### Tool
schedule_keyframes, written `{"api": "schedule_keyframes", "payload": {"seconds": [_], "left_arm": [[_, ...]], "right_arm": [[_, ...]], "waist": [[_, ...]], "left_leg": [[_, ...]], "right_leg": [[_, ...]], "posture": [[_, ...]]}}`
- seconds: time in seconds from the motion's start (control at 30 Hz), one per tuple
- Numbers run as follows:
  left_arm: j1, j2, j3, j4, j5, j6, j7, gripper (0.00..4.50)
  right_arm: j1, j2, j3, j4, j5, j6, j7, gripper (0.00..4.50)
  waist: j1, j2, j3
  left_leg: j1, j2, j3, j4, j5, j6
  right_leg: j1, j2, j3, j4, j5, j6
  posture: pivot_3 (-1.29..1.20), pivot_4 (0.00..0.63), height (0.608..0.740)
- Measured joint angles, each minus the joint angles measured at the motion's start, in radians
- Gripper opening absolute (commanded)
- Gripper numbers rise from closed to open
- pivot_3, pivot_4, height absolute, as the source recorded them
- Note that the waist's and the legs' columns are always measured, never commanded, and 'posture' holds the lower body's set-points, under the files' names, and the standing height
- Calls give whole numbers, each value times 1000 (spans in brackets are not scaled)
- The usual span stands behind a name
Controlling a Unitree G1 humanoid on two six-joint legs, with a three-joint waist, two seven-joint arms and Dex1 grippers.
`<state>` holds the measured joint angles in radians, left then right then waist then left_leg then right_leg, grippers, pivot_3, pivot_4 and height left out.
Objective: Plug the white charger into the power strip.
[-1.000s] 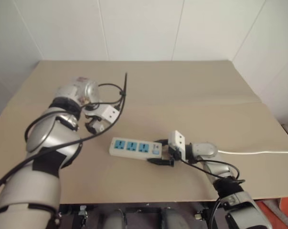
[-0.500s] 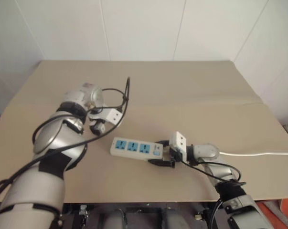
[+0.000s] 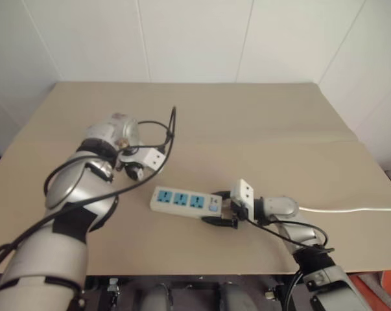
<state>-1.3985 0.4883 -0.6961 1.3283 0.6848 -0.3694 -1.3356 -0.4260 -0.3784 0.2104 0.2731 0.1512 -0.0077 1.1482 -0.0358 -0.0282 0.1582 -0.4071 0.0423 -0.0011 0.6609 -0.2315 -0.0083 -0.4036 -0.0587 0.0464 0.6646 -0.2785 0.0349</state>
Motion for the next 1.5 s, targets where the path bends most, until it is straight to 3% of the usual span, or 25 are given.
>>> {"api": "schedule_keyframes", "payload": {"seconds": [0.17, 0.3, 0.5, 0.57, 0.67, 0.77, 0.93, 1.07, 1.23, 1.5], "left_arm": [[0, 9, 21, 0, -9, -29, -11, 1012], [-10, 37, 112, -4, -87, -71, -63, 1012], [-21, 52, 352, -76, -328, -71, -118, 1012], [-16, 38, 488, -132, -467, -32, -112, 1012], [36, -5, 672, -292, -686, 55, -73, 1012], [167, -53, 748, -545, -811, 203, 17, 1012], [463, -161, 755, -987, -929, 475, 207, 1012], [556, -165, 756, -1233, -991, 642, 329, 1012], [637, -172, 756, -1391, -1058, 756, 421, 1012], [751, -179, 751, -1550, -1161, 845, 513, 1012]], "right_arm": [[0, 0, 2, -1, 0, 0, -2, 3418], [2, -5, 2, -2, 5, 0, -2, 3418], [5, -14, 7, -8, 11, -2, 3, 3418], [5, -13, 13, -7, 11, -10, 6, 3418], [-5, -3, 21, 9, 9, -22, 8, 3418], [-21, 2, 32, 34, 9, -38, 24, 3418], [-58, 2, 37, 96, 15, -71, 83, 3418], [-73, 1, 39, 142, 22, -95, 131, 3418], [-109, 13, 44, 234, 18, -139, 155, 3418], [-140, 27, 58, 317, 10, -209, 166, 3418]], "waist": [[0, 0, 0], [1, 0, 0], [6, 0, 0], [5, 0, 0], [1, 0, 0], [-11, 2, -1], [-10, 2, -1], [-7, 2, -1], [-7, 2, -1], [-12, 2, -2]], "left_leg": [[0, 0, 0, 0, 0, 0], [0, 0, 0, 0, 0, 0], [0, 0, 0, 1, 0, 0], [0, 0, 0, 1, 0, 0], [1, 1, 0, 2, 0, 0], [3, 1, 0, 2, 0, 0], [2, 2, 0, 6, 0, 0], [4, 1, 0, 8, 0, 0], [19, 1, 0, 6, 0, 0], [24, 1, 1, 5, 0, 0]], "right_leg": [[0, 0, 0, 0, 0, 0], [0, 0, 0, 0, 0, 0], [0, 0, 0, 0, 0, 0], [0, -1, -1, 1, 0, 0], [1, -1, -1, 2, 0, 0], [1, -1, 1, 4, 0, 0], [0, 0, 2, 8, 0, 0], [2, 0, 2, 10, 0, 0], [18, 0, 2, 1, 0, 0], [21, 1, 5, 2, 1, -1]], "posture": [[0, 150, 740], [0, 150, 740], [0, 150, 740], [0, 150, 740], [0, 150, 740], [0, 150, 740], [0, 150, 740], [0, 150, 740], [0, 150, 740], [0, 150, 740]]}}
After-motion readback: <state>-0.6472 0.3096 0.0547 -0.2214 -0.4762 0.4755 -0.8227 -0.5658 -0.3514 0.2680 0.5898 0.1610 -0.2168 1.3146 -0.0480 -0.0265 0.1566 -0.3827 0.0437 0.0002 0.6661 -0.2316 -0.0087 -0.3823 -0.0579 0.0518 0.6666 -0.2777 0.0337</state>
